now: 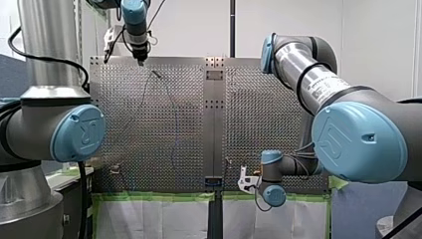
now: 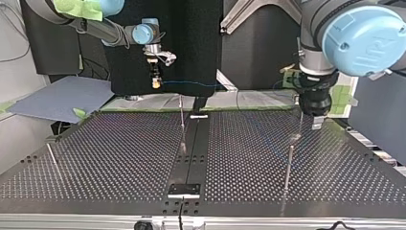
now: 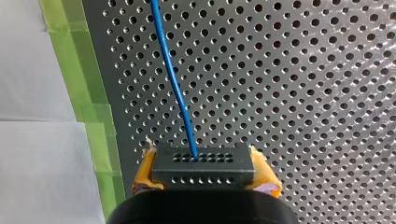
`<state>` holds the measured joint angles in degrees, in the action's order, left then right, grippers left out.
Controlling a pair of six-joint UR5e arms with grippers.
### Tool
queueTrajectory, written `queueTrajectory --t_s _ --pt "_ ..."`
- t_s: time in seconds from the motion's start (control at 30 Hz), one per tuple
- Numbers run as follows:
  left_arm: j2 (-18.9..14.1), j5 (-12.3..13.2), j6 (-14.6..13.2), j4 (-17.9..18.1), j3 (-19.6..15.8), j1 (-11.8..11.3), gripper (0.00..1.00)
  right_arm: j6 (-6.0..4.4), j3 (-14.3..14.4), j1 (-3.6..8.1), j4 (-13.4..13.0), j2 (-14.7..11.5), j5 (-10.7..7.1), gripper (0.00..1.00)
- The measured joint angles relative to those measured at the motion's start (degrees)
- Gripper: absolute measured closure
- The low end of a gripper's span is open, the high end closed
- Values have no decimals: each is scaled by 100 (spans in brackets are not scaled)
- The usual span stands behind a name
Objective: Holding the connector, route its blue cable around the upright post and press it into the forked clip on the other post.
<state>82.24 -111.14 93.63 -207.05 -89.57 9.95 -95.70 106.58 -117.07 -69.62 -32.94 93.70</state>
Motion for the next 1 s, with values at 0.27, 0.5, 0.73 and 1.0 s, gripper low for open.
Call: queueTrajectory --t_s 0.27,0.5,0.73,1.0 --pt "-26 -392 -3 -3 -1 0 0 -2 -1 -2 0 -1 0 100" --pt "-29 -554 -3 -1 -1 0 0 -2 0 -1 0 -3 0 100" --pt "-29 -544 -3 12 -3 -1 0 1 -1 -3 1 -2 0 100" --pt "-29 -507 7 17 -4 -1 0 6 -1 -2 3 -1 0 100"
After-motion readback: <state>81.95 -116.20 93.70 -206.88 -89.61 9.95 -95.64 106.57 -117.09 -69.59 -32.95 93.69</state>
